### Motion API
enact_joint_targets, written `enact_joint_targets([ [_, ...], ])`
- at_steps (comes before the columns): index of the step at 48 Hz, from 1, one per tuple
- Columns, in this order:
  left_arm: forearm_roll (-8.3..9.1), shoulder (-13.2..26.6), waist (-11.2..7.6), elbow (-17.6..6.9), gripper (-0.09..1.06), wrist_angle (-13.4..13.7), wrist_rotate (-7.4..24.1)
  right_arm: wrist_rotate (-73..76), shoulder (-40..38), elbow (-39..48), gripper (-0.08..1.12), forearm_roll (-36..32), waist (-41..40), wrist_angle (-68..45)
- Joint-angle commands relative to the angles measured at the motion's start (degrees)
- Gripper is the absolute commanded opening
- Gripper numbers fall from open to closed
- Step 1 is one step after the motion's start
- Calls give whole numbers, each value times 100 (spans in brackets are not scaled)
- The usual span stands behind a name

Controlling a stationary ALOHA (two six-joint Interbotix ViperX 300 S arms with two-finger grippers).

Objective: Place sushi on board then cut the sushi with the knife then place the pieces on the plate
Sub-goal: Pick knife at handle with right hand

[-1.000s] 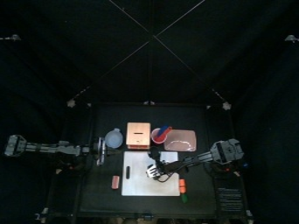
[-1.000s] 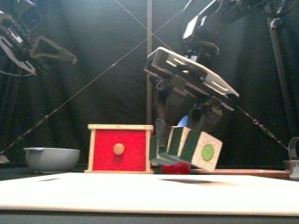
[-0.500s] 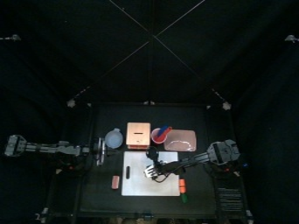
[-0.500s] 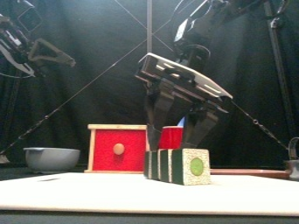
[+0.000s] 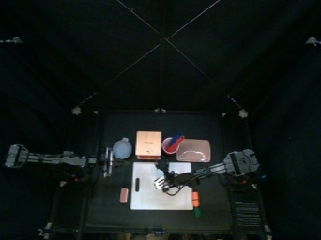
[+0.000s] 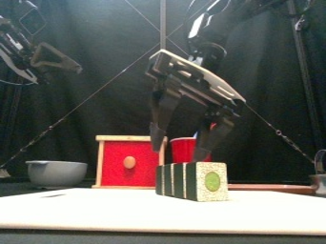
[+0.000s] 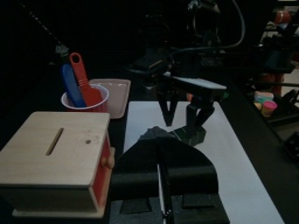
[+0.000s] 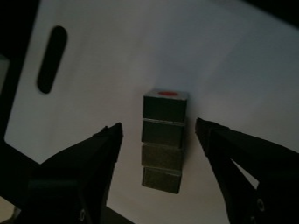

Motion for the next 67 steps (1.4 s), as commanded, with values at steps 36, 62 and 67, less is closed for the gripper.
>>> enact_joint_targets([
  [36, -88, 9, 9, -97, -3, -26, -35, -2672, -431, -88, 97, -1714, -53, -756],
  [62, -483, 9, 18, -114, -3, -26, -26, -2593, -747, 624, 97, -2672, -387, -2259],
  [67, -483, 0, 18, -105, -3, -26, -18, -2584, -984, 800, 97, -2874, -483, -2408],
])
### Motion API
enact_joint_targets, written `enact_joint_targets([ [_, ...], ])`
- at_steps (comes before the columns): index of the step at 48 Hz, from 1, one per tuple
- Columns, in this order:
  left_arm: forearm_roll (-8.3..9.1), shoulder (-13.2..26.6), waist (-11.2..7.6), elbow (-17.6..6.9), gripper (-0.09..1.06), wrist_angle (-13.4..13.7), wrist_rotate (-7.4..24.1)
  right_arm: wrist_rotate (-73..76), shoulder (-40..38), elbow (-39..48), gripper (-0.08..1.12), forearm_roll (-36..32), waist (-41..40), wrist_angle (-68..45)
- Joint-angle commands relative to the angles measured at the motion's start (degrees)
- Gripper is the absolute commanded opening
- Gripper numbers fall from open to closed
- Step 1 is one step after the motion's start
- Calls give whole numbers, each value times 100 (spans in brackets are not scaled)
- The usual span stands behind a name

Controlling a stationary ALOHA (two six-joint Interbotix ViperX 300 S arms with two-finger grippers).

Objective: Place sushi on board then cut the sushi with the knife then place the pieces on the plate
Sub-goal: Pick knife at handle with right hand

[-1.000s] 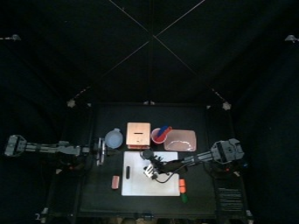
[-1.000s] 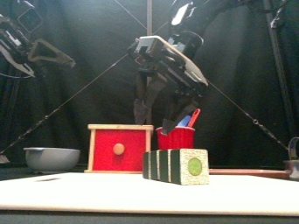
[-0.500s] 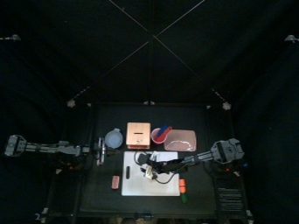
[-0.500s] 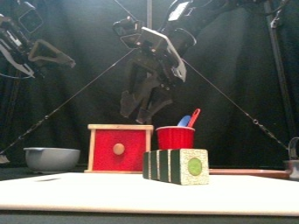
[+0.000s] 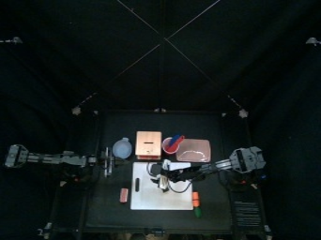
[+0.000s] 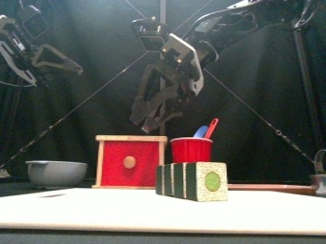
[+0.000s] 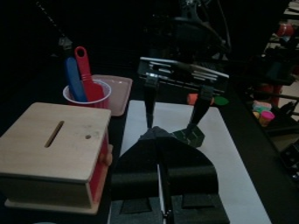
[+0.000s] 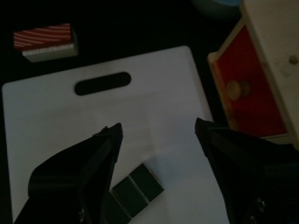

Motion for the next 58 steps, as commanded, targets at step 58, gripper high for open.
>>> enact_joint_targets([
  [58, -18, 18, 123, -123, -3, -26, 0, -79, -2883, 1784, 97, -870, -2479, -1354],
])
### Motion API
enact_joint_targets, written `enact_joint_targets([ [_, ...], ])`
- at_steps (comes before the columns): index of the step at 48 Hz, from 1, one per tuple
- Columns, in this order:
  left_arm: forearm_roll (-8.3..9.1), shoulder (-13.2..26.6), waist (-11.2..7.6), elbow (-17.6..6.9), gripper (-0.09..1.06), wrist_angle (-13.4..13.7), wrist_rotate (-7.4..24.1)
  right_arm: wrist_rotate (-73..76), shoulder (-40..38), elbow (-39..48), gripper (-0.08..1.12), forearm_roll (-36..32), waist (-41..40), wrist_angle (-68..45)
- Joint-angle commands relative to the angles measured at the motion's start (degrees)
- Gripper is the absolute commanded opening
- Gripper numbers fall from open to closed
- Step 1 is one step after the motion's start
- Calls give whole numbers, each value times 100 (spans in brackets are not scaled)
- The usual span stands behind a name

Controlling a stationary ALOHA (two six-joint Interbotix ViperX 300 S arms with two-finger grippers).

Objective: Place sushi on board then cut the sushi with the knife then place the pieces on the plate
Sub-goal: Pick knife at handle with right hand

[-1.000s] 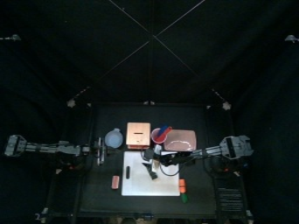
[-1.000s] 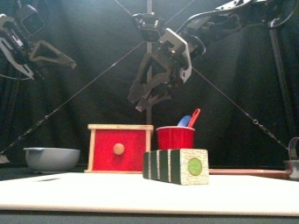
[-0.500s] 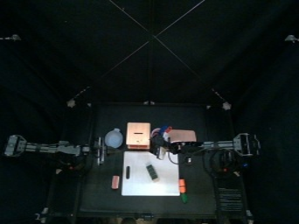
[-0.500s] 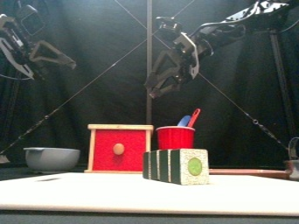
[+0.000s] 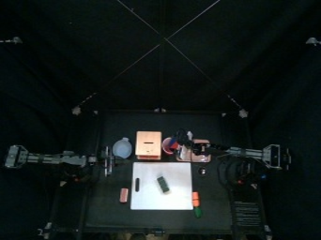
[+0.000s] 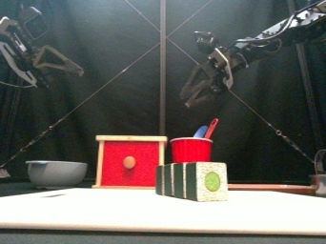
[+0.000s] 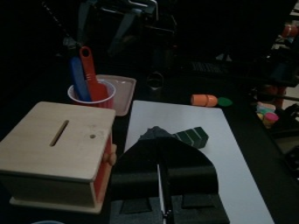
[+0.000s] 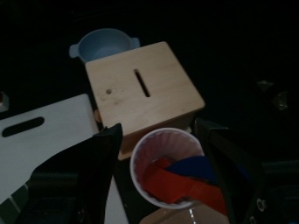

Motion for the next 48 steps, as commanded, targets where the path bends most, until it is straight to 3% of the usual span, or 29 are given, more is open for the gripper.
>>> enact_joint_targets([
  [1, -26, 18, 18, -114, -3, -26, 0, 0, -369, -18, 97, 9, -158, 18],
  [10, -105, 18, 35, -114, -3, -26, 9, 18, -475, 35, 96, 334, -272, 360],
  [18, -105, 18, 35, -114, -3, -26, 9, -18, -439, 97, 96, 1125, -237, 976],
  [31, -105, 18, 88, -114, -3, -26, 26, 0, -598, 220, 96, 1740, -237, 1503],
  [48, -97, 18, 114, -88, -3, -26, 35, -18, -712, -378, 96, 1854, -501, 1986],
])
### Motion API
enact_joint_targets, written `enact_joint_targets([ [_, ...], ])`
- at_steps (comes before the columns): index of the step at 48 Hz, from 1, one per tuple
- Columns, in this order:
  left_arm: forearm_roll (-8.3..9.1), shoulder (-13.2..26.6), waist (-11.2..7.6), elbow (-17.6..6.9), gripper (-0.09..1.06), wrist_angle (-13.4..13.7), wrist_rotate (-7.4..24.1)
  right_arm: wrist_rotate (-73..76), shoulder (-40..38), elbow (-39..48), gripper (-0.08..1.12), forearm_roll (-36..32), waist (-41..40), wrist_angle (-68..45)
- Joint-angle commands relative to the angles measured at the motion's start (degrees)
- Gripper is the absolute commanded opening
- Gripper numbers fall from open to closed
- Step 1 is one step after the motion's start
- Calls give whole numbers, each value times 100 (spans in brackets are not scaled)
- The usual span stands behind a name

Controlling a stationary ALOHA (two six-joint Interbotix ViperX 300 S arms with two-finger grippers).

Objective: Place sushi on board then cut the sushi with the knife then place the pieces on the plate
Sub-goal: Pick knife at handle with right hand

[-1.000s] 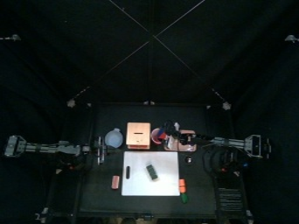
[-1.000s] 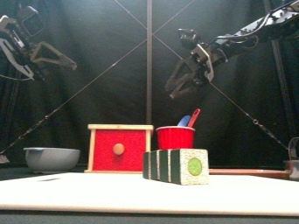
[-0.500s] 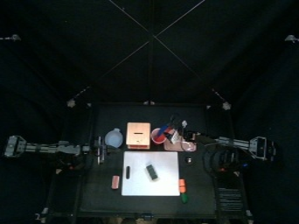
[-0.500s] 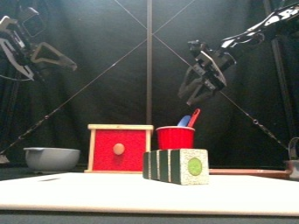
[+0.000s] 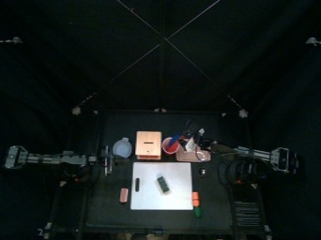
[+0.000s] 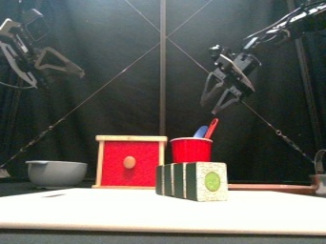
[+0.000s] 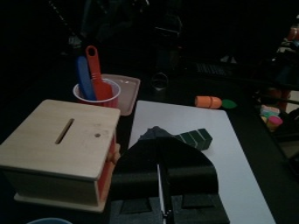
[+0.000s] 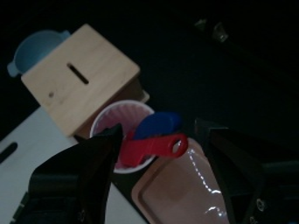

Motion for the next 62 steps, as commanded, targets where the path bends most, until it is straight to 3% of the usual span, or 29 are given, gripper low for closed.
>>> enact_joint_targets([
  [1, 9, 18, 18, -88, -3, -26, 9, -18, -114, -387, 96, 158, -149, 237],
  [12, 9, 18, 35, -53, -3, -26, 9, -264, -9, -519, 96, 791, -141, 571],
  [27, 26, 18, 88, -44, -3, -26, 18, -1846, 272, -870, 96, 2250, -167, 1055],
  [47, 26, 18, 88, 18, -3, -26, 9, -3612, 439, -1371, 96, 3964, -835, 2083],
  [62, 18, 18, 88, 26, -3, -26, 9, -4315, 993, -1978, 96, 4500, -1099, 2979],
])
